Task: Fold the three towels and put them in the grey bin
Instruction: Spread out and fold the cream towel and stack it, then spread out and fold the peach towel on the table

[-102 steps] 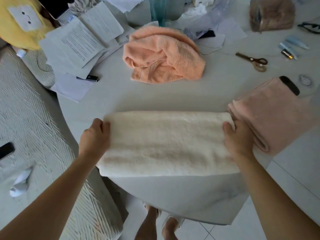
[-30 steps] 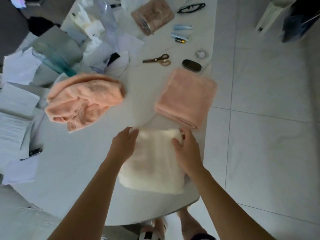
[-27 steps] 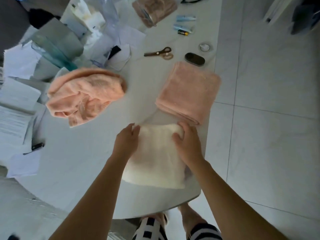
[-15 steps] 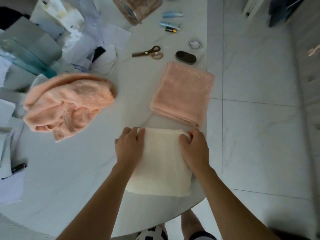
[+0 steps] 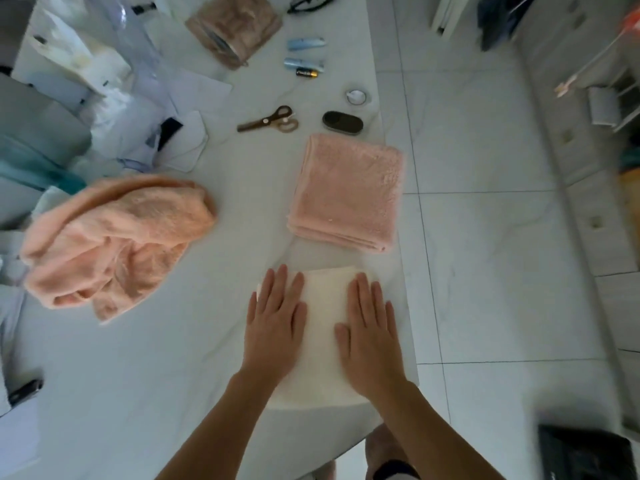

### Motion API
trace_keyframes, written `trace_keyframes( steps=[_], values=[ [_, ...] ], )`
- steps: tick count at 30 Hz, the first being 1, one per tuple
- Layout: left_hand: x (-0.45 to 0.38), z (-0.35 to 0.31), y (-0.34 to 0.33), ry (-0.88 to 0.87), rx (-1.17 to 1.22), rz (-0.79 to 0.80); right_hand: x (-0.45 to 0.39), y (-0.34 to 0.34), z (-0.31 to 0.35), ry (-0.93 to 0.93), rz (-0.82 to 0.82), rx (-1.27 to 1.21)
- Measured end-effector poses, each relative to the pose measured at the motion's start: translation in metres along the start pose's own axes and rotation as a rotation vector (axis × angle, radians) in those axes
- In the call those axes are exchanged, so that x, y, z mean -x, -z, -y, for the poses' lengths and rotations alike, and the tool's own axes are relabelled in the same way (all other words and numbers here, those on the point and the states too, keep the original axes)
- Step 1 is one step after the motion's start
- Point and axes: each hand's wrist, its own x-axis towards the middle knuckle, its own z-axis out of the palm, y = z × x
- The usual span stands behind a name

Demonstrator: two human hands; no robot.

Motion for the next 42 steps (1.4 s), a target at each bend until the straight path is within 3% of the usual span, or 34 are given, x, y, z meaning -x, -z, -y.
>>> trace_keyframes(
  steps=[4,7,10,14,16,21,25,28,31,34,36,39,42],
  values=[
    [-0.005,-0.003,0.005,0.261,0.319,-0.092,-0.006,0.008,0.006,-0.181,0.000,-0.141],
    [0.008,0.001,0.020,0.487,0.503,-0.069,-0.001,0.028,-0.003,-0.330,0.037,-0.232],
    [0.027,0.006,0.030,0.739,0.624,0.107,0.010,0.043,-0.006,-0.606,0.178,-0.616],
    [0.053,0.004,0.049,0.961,1.119,0.419,0.026,0.053,0.001,-0.611,0.344,-0.814],
    [0.059,0.001,0.059,0.949,1.206,0.414,0.027,0.063,0.006,-0.575,0.352,-0.921],
    [0.033,-0.028,0.093,0.715,1.263,0.099,-0.009,0.118,0.008,-0.369,0.299,-1.024],
    [-0.050,-0.060,0.140,0.526,1.265,-0.052,-0.071,0.169,-0.004,-0.282,0.066,-1.122],
    [-0.124,-0.075,0.162,0.384,1.210,-0.093,-0.116,0.184,-0.019,-0.263,0.074,-1.176],
    [-0.180,-0.071,0.139,0.443,0.974,-0.096,-0.162,0.173,-0.042,-0.283,0.185,-0.941],
    [-0.199,-0.063,0.095,0.595,0.734,0.041,-0.184,0.156,-0.060,-0.430,0.279,-0.845],
    [-0.198,-0.057,0.085,0.673,0.823,0.040,-0.188,0.148,-0.061,-0.444,0.345,-0.858],
    [-0.190,-0.053,0.085,0.754,0.934,0.063,-0.195,0.147,-0.054,-0.386,0.282,-0.848],
    [-0.165,-0.063,0.072,0.786,1.004,-0.187,-0.215,0.152,-0.045,-0.273,0.263,-0.842]
  ],
)
